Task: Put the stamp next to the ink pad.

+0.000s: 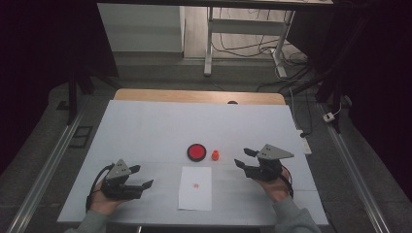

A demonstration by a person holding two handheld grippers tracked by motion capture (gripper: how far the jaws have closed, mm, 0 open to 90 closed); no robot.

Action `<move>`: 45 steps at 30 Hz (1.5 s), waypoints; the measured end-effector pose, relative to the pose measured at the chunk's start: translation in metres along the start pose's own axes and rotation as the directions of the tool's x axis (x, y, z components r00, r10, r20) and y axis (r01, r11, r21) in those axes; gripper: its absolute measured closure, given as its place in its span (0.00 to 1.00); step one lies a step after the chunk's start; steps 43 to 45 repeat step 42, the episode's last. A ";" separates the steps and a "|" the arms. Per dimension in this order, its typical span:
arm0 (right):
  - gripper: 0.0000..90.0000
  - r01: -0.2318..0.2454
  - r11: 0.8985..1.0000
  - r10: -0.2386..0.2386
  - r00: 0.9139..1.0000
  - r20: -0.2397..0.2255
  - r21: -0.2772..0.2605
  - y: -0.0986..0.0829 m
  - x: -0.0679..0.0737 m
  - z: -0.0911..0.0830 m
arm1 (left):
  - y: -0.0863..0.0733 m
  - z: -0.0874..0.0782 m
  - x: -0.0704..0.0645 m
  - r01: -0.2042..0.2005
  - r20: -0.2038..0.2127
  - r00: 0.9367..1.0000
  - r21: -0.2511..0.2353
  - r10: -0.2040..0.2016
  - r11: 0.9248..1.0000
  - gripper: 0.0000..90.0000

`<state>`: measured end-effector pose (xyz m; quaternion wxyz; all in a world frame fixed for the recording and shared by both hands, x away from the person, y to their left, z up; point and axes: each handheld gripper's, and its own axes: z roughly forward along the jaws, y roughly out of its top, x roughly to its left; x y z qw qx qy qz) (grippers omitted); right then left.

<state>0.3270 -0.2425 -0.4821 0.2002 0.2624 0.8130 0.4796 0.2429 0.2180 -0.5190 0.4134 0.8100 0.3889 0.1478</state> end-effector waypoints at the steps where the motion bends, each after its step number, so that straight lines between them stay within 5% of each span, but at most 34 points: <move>1: 0.47 -0.005 1.000 0.005 1.000 0.003 -0.001 -0.003 0.000 -0.004 | 0.000 0.000 -0.001 -0.001 0.002 1.000 -0.001 0.001 1.000 0.29; 18: 0.47 -0.036 0.999 0.034 0.996 0.079 0.022 -0.048 -0.011 -0.058 | 0.001 0.002 -0.002 -0.007 0.003 1.000 0.003 0.007 1.000 0.28; 45: 0.47 -0.034 0.999 0.033 0.997 0.064 0.023 -0.051 -0.013 -0.059 | 0.000 0.001 0.000 -0.007 -0.002 1.000 0.005 0.007 1.000 0.28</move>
